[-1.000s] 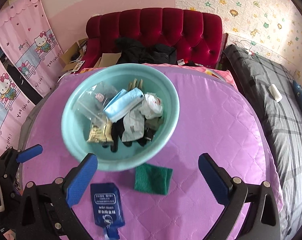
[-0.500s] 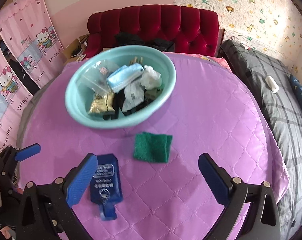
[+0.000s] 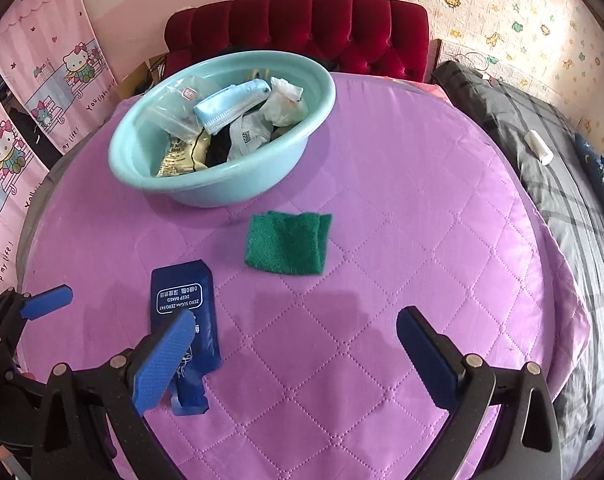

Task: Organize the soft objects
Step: 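Move both grippers back from the basin toward the blue pouch and green pad, then grasp the blue coffee pouch with the left gripper while the right gripper grasps the green pad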

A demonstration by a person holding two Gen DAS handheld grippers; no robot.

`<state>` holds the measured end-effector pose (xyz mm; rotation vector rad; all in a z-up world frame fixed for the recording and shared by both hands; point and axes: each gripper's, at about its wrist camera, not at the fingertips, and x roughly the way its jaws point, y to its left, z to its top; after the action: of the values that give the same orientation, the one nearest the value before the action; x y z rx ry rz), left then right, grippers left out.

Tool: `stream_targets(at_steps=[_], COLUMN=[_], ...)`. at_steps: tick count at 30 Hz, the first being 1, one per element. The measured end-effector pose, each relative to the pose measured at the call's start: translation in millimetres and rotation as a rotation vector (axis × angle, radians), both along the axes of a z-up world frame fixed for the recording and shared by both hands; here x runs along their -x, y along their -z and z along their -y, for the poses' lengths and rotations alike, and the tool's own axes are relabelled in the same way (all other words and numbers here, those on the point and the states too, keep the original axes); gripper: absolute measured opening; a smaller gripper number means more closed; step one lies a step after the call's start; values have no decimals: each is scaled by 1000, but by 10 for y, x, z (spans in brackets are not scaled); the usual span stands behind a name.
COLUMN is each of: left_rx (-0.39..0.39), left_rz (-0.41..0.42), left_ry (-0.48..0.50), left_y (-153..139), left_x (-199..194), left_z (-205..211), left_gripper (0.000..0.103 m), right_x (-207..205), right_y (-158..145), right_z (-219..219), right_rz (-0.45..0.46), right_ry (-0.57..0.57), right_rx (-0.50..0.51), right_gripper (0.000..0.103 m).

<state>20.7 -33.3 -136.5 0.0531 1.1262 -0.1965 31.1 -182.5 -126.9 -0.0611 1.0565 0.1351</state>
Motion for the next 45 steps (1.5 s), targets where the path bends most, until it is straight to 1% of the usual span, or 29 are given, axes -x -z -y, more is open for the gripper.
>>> stream_targets(at_steps=[7,13,20,24,28,34,36,37,40,42,44,45], left_rx=[-4,6,11,12,-12,-36,-30,-28,-14,-9,-18,-6], left_rz=[-24,-78,-112,-124,-126,-118,-114,-108,-107,-107,-95,-96], left_ry=[-13,-52,-97,-115,-126,-128,-134,-138,-131,-131,-131,-129], left_y=[89,327,583,707,825,891,865,840,829,819,800,801], left_x=[-31,-85,-196,-257,-324,-385,-367,-352,-328,-315,-299,-307], left_z=[77,140,220,263,313,388,410,412,393,355,313,286], left_gripper=[103,103,103,103,103,103,98,91,84,74,48,48], right_x=[-36,-80,-141,-170,-175,-197,-196,-198,-207,-214,-226,-229], right_y=[78,202,325,387,433,474,476,481,485,492,500,500], right_z=[9,84,171,203,233,267,261,253,260,251,238,232], right_rz=[-10,-36,-50,-57,-64,-69,-72,-73,-73,-76,-77,-77], right_ry=[-18,-25,-41,-49,-59,-60,-64,-68,-70,-74,-75,-77], right_rx=[3,9,17,18,23,24,24,25,17,13,8,6], right_gripper=[103,103,103,103,103,103,103,103,103,103,103,103])
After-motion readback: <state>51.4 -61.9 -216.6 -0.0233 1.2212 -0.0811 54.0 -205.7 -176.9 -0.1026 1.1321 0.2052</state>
